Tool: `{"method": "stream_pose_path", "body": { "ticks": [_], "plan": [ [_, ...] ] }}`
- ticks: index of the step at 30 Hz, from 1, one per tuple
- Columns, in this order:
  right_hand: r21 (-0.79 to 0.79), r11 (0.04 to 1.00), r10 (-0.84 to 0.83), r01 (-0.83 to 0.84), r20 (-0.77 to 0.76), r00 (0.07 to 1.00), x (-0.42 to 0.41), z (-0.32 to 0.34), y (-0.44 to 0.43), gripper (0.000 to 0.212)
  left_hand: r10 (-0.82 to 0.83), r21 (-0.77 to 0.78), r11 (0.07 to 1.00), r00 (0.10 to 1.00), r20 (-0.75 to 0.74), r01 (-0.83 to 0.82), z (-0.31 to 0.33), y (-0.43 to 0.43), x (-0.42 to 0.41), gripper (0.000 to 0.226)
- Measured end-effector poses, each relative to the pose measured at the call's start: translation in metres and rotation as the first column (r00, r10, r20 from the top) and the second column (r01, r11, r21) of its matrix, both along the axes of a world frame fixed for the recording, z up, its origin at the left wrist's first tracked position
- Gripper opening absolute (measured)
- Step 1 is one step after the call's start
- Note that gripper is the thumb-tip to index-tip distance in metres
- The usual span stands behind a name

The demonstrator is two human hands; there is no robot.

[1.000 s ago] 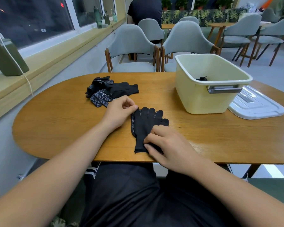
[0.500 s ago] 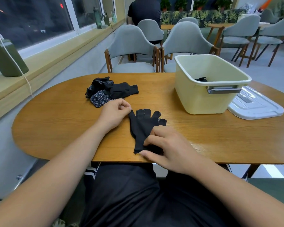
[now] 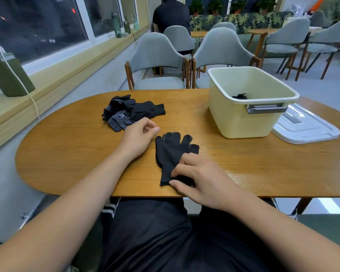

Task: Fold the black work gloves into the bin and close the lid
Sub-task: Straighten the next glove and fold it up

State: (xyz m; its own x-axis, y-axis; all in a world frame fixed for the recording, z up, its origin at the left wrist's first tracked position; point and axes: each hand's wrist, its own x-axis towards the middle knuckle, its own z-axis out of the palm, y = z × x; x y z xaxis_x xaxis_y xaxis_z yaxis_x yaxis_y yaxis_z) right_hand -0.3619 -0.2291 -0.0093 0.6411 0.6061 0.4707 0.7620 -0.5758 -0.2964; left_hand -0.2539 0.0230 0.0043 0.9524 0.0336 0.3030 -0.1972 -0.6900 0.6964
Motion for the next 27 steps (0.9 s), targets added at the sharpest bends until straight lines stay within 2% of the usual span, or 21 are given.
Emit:
{"method": "stream_pose_path", "body": {
  "ticks": [6, 9, 14, 20, 27],
  "plan": [
    [-0.022, 1.0, 0.015, -0.014, 0.051, 0.999, -0.001, -0.001, 0.0, 0.02, -0.047, -0.019, 0.999, 0.996, -0.081, 0.045, -0.002, 0.003, -0.019, 0.023],
    [-0.019, 1.0, 0.012, -0.011, 0.07, 0.997, -0.001, -0.001, 0.0, 0.02, -0.127, -0.032, 0.992, 0.984, -0.126, 0.124, -0.004, 0.008, -0.034, 0.028],
    [0.02, 1.0, 0.0, -0.002, 0.092, 0.996, 0.001, -0.002, 0.001, 0.023, -0.218, -0.042, 0.976, 0.956, -0.197, 0.214, -0.004, 0.012, -0.052, 0.03],
    [0.05, 0.999, 0.0, -0.005, 0.09, 0.996, 0.002, -0.001, 0.003, 0.024, -0.261, -0.149, 0.961, 0.941, -0.214, 0.233, -0.004, 0.012, -0.056, 0.02],
    [-0.015, 0.999, 0.044, -0.044, 0.068, 0.997, 0.0, 0.0, 0.002, 0.021, -0.259, -0.064, 0.966, 0.943, -0.211, 0.251, -0.007, 0.014, -0.051, 0.021]
  ]
}}
